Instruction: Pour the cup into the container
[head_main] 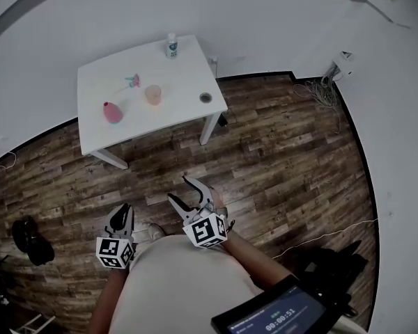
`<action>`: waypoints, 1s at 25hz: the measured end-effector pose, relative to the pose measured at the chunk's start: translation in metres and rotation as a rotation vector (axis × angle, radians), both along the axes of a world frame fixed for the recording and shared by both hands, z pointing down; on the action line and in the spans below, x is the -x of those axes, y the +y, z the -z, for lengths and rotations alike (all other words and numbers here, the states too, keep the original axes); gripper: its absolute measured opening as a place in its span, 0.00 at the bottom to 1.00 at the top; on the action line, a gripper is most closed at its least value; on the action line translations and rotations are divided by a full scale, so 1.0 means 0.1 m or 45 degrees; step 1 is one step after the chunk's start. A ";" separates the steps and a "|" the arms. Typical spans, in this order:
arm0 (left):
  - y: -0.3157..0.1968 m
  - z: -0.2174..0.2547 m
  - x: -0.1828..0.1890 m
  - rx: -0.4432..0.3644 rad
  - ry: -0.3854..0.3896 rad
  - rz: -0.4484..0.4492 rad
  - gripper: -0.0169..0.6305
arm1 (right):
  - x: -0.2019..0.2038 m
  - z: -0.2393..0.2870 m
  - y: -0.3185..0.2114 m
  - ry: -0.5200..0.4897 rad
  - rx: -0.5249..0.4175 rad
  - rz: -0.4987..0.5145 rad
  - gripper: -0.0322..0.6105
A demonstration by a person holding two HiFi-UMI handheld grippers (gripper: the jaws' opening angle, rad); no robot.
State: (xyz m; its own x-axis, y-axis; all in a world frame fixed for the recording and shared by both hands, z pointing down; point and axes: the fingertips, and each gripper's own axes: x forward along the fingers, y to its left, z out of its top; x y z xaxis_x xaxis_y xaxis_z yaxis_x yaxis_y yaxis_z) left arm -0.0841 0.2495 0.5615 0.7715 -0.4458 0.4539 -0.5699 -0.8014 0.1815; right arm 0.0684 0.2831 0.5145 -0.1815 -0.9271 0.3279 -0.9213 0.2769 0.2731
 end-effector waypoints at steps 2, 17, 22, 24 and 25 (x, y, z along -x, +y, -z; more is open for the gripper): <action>0.03 -0.02 -0.02 0.005 -0.001 -0.015 0.08 | 0.00 -0.01 0.05 -0.003 0.005 -0.009 0.48; 0.16 -0.11 -0.06 0.040 -0.006 -0.067 0.08 | -0.08 -0.22 0.23 0.058 0.100 -0.077 0.44; 0.19 -0.11 -0.10 0.051 0.001 -0.080 0.08 | -0.08 -0.20 0.28 0.074 0.100 -0.087 0.41; 0.20 -0.10 -0.13 0.051 0.003 -0.091 0.08 | -0.09 -0.19 0.29 0.076 0.102 -0.092 0.41; 0.21 -0.09 -0.15 0.049 0.004 -0.097 0.08 | -0.11 -0.19 0.30 0.078 0.102 -0.096 0.41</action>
